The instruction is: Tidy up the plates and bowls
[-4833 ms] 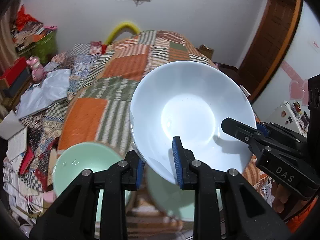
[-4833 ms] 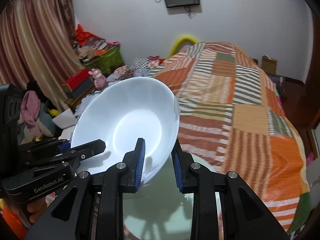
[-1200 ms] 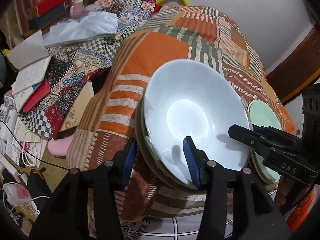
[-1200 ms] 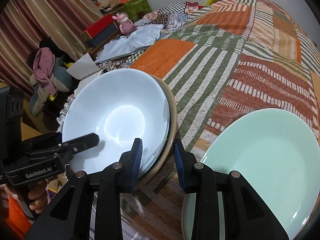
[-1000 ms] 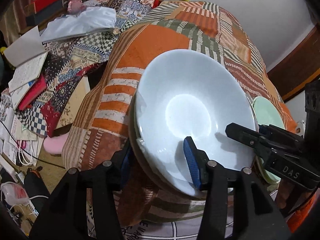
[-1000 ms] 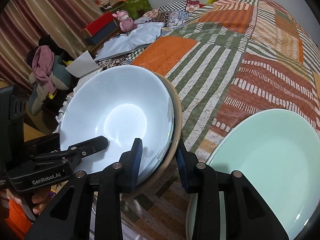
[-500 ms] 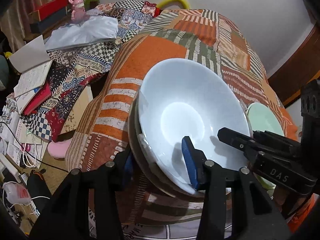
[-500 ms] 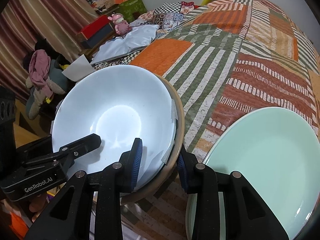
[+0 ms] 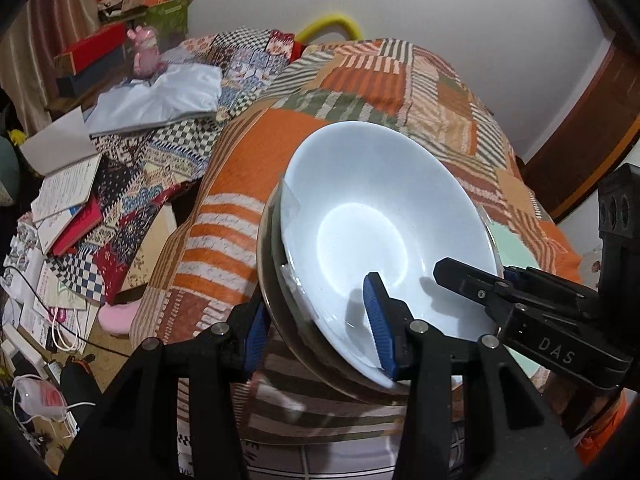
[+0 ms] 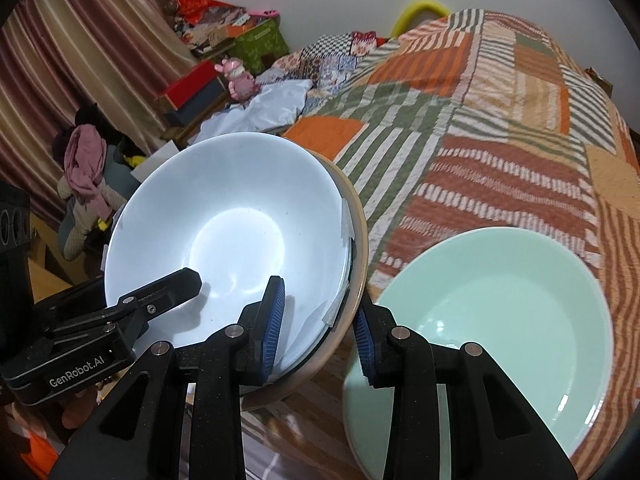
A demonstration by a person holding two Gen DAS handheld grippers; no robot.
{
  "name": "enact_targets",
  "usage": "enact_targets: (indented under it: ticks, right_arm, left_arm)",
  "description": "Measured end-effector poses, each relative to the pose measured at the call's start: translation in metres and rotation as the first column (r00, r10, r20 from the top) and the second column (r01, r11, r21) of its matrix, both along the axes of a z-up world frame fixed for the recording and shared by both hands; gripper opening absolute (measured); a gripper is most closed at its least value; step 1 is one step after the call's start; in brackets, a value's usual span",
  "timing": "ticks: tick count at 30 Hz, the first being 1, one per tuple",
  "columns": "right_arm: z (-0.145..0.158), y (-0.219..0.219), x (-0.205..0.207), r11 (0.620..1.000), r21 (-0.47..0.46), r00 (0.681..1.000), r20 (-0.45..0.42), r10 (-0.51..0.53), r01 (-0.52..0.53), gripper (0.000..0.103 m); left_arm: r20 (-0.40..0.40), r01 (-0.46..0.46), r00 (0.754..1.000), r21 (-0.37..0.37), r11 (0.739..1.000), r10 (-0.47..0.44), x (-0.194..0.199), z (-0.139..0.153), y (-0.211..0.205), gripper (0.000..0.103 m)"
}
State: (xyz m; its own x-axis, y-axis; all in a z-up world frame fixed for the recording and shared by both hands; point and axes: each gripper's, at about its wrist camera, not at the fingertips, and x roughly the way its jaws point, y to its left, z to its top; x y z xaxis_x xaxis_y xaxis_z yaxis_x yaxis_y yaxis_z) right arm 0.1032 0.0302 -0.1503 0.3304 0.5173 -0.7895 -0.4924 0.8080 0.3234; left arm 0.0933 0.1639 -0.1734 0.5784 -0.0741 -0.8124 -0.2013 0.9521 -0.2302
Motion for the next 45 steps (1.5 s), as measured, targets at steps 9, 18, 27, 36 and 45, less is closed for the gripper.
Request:
enact_targets:
  ticks: [9, 18, 27, 36, 45]
  right_arm:
    - [0.018, -0.034, -0.003, 0.999, 0.015, 0.997, 0.053, -0.05, 0.049, 0.031]
    - [0.03, -0.068, -0.009, 0.995, 0.031, 0.991, 0.091, -0.101, 0.099, 0.031]
    - [0.034, -0.104, -0.017, 0.988, 0.041, 0.983, 0.104, -0.152, 0.148, 0.031]
    - [0.031, -0.132, -0.022, 0.98, 0.039, 0.975, 0.096, -0.2, 0.197, 0.031]
    - [0.02, -0.144, -0.019, 0.973, 0.026, 0.971, 0.071, -0.229, 0.228, 0.031]
  left_arm:
    - [0.048, 0.047, 0.998, 0.013, 0.999, -0.048, 0.003, 0.021, -0.031, 0.046]
    - [0.081, 0.103, 0.991, 0.023, 0.994, -0.105, 0.005, 0.035, -0.067, 0.046]
    - [0.089, 0.159, 0.983, 0.03, 0.987, -0.161, 0.004, 0.041, -0.103, 0.046]
    - [0.078, 0.209, 0.974, 0.026, 0.977, -0.211, 0.008, 0.037, -0.132, 0.046]
    - [0.048, 0.235, 0.971, 0.001, 0.972, -0.235, 0.021, 0.023, -0.145, 0.046]
